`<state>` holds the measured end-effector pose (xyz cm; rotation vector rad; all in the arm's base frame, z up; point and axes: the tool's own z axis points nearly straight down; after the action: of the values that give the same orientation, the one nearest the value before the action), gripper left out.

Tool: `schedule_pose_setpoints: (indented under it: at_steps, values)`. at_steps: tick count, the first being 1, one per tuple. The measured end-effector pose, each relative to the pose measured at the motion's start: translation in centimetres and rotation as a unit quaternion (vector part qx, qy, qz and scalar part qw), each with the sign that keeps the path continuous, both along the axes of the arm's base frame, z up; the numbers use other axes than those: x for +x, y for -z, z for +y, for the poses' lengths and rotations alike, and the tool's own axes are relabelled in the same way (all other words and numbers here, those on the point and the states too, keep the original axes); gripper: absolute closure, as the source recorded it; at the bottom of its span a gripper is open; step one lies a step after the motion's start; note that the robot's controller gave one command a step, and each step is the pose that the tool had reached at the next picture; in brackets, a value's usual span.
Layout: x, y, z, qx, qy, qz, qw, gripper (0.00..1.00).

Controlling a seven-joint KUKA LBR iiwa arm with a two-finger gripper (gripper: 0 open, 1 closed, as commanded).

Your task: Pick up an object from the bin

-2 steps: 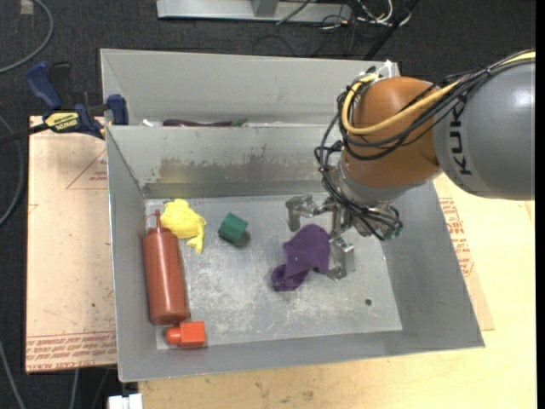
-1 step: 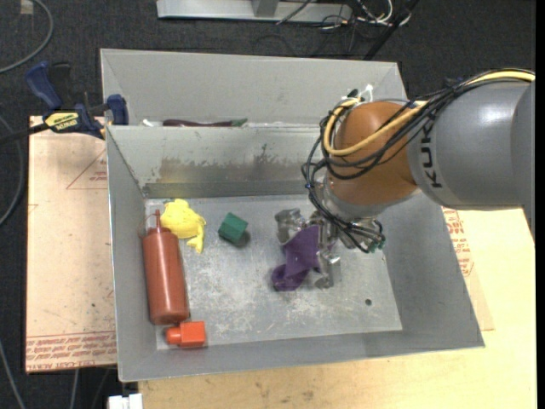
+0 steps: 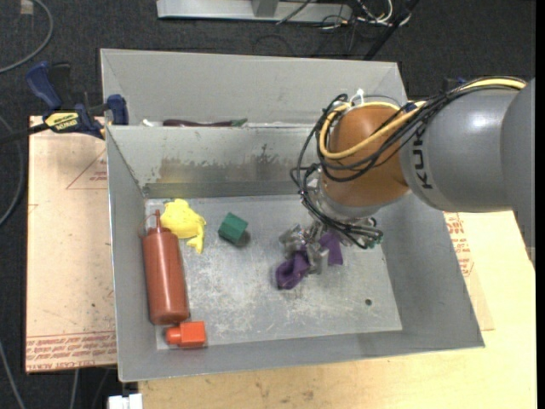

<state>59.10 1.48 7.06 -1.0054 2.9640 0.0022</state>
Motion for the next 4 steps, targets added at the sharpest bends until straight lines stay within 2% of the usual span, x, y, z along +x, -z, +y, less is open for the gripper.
schedule_pose_setpoints:
  at_steps: [4]
  values:
    - [-0.2, -1.8, 0.1, 0.0, 0.001, 0.0023, 1.0, 1.0]
